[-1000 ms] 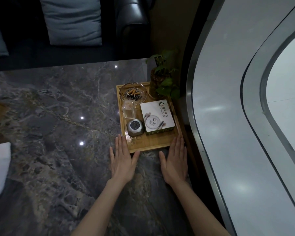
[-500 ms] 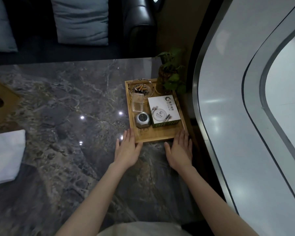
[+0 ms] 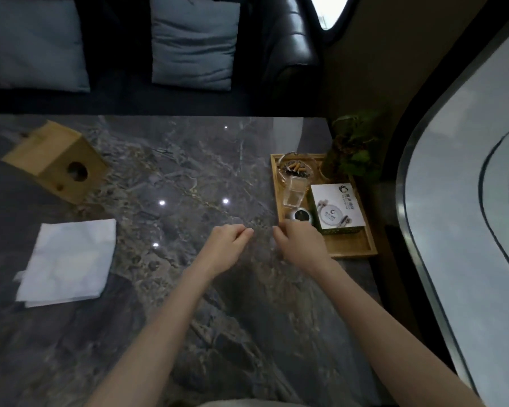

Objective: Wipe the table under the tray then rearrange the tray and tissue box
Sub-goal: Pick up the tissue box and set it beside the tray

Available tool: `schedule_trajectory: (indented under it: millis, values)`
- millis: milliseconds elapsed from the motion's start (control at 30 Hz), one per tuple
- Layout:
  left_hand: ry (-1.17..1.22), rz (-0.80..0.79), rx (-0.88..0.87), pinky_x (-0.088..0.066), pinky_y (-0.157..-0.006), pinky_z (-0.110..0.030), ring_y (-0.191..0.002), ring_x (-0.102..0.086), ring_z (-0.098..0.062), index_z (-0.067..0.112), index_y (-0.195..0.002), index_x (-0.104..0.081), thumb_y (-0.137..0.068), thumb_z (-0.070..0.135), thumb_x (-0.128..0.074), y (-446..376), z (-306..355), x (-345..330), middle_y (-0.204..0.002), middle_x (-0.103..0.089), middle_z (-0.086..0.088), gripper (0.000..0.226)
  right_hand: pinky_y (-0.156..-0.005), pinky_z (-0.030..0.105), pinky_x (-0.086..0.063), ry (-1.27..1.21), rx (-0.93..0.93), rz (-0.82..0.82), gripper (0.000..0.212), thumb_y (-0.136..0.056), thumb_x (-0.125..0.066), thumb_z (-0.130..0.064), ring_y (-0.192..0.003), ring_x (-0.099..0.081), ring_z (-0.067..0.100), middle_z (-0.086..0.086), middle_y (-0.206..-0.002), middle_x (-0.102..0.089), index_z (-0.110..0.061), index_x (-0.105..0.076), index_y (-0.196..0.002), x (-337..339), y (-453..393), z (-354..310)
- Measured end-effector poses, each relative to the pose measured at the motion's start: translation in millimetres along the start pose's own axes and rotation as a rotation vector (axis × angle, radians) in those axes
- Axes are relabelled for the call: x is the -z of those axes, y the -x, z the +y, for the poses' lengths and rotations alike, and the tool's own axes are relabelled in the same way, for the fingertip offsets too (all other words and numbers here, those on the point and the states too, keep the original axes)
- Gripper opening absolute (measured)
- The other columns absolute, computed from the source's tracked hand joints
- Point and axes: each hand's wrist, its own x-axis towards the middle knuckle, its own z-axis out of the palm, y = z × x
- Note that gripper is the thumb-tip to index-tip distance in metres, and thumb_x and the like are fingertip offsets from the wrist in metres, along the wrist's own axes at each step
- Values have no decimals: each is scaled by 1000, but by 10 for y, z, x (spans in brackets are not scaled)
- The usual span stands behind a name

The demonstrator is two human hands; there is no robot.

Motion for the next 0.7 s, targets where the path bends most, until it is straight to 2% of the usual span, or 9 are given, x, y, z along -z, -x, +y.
schedule_trajectory:
  millis: [100, 200, 333, 467, 567, 633, 700]
  values:
    - [-41, 111, 16, -48, -82, -42, -88, -63, -30, 2, -85, -67, -92, 27, -47, 19, -117, 426, -88, -70, -18, 32, -69, 40, -54, -96, 107, 7, 33, -93, -45, -30, -72, -64, 22, 9, -78, -69, -8, -68, -83, 31, -164, -407]
    - [-118, 204, 59, -48, -79, -43, -91, -61, -33, 4, -87, -66, -92, 28, -45, 77, -313, 873, -91, -69, -19, 32, -71, 46, -53, -72, 192, 33, 36, -92, -43, -31, -76, -63, 29, 13, -79, -69, -6, -67, -83, 63, -334, -814]
    - [-298, 368, 110, -42, -66, -37, -84, -60, -34, 7, -86, -62, -95, 32, -38, 190, -654, 1463, -85, -65, -14, 36, -73, 42, -51, 15, 292, 53, 35, -93, -41, -31, -84, -62, 33, 13, -87, -70, -6, -65, -88, 26, -576, -1378]
    - [-440, 520, 158, -42, -81, -43, -103, -55, -35, 7, -111, -58, -95, 32, -37, 209, -1080, 2029, -113, -62, -16, 37, -70, 40, -49, -18, 336, 60, 35, -94, -40, -30, -84, -61, 31, 14, -88, -69, -4, -63, -89, -89, -784, -1971]
    - [-419, 540, 214, -38, -92, -46, -119, -44, -35, 4, -130, -41, -93, 34, -41, 162, -1402, 2385, -133, -47, -17, 47, -84, 44, -49, -153, 325, 60, 35, -95, -40, -31, -97, -61, 29, 13, -105, -68, -6, -62, -107, -226, -965, -2426]
    - [-420, 542, 223, -35, -100, -45, -128, -35, -34, 6, -138, -29, -91, 37, -45, 114, -1605, 2583, -143, -36, -16, 58, -94, 40, -45, -263, 294, 48, 38, -95, -41, -32, -110, -57, 27, 12, -119, -64, -7, -56, -121, -357, -1111, -2707]
    - [-447, 521, 228, -28, -109, -44, -138, -23, -30, 7, -142, -20, -89, 41, -48, 35, -1793, 2749, -152, -21, -13, 70, -97, 35, -39, -374, 258, 31, 45, -95, -42, -34, -119, -52, 25, 11, -130, -57, -8, -46, -132, -517, -1265, -2937]
